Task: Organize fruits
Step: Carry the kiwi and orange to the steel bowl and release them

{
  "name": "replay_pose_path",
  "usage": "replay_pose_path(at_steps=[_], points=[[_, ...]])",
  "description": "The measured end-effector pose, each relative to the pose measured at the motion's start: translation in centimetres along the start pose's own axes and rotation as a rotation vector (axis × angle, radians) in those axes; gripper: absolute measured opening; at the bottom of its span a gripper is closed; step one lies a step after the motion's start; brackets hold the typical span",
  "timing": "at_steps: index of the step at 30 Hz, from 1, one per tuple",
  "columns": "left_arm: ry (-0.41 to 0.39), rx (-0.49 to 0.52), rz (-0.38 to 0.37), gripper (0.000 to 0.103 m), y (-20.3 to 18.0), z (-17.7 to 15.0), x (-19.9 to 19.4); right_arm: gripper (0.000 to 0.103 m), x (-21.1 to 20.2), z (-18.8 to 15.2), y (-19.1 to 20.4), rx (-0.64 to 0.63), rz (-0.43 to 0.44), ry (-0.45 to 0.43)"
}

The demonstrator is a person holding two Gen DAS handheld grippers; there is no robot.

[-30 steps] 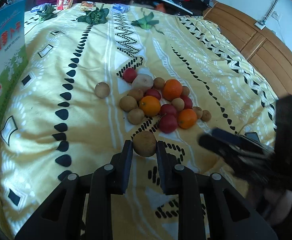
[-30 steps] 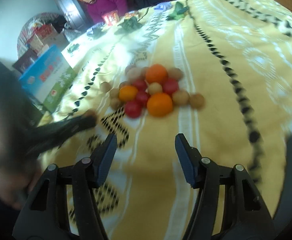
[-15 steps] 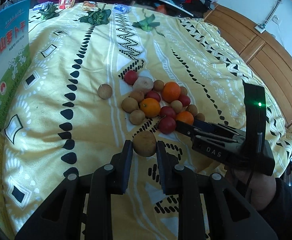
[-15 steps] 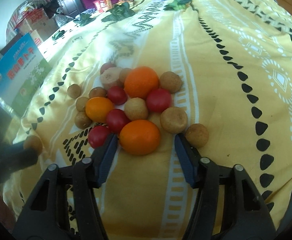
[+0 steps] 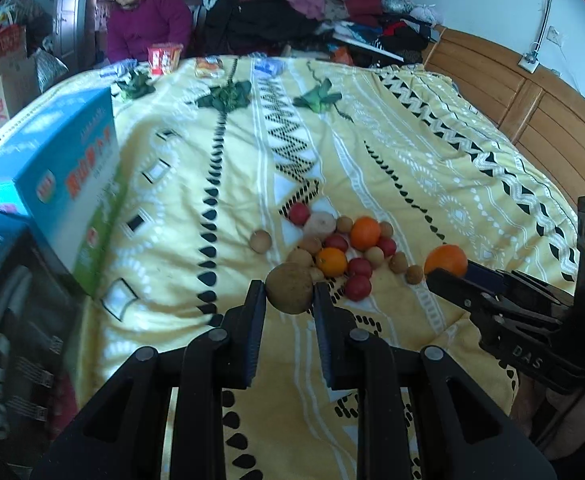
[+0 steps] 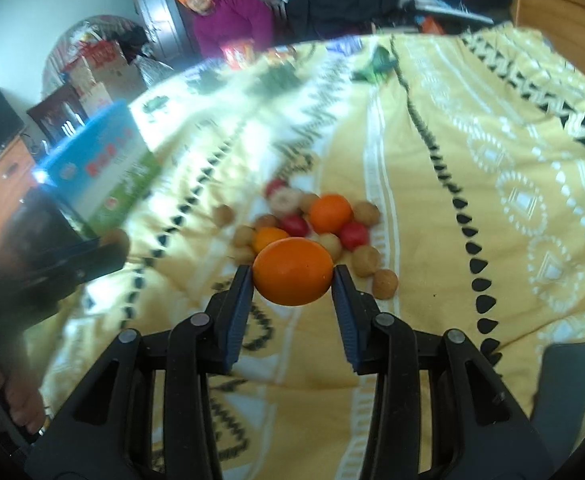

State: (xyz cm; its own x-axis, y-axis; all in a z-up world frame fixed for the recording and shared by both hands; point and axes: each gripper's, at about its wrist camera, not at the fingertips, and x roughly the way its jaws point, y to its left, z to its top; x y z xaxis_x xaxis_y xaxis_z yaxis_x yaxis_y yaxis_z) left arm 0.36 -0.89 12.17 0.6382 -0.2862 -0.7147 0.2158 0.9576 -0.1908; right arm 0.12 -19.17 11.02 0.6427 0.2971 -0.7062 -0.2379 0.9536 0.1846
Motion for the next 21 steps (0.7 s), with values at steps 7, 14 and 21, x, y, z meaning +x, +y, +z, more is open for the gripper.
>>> replay_pose_path(at_steps=[7, 14, 21], points=[[-0.068, -0.021, 0.022, 0.024, 1.8, 0.5, -4.7, 0.041, -2.6, 1.6, 4.2, -0.067, 0.028, -0.045], [-0.122, -0.09, 0.087, 0.024, 6.5, -0.1, -9.4, 0.041, -3.7, 3.3, 9.7, -0.145, 0.091, -0.079], [-0.191, -0.221, 0.221, 0.024, 15.5, -1.4, -15.7, 0.041, -2.6, 6.3, 20.4, -0.252, 0.272, -0.071]])
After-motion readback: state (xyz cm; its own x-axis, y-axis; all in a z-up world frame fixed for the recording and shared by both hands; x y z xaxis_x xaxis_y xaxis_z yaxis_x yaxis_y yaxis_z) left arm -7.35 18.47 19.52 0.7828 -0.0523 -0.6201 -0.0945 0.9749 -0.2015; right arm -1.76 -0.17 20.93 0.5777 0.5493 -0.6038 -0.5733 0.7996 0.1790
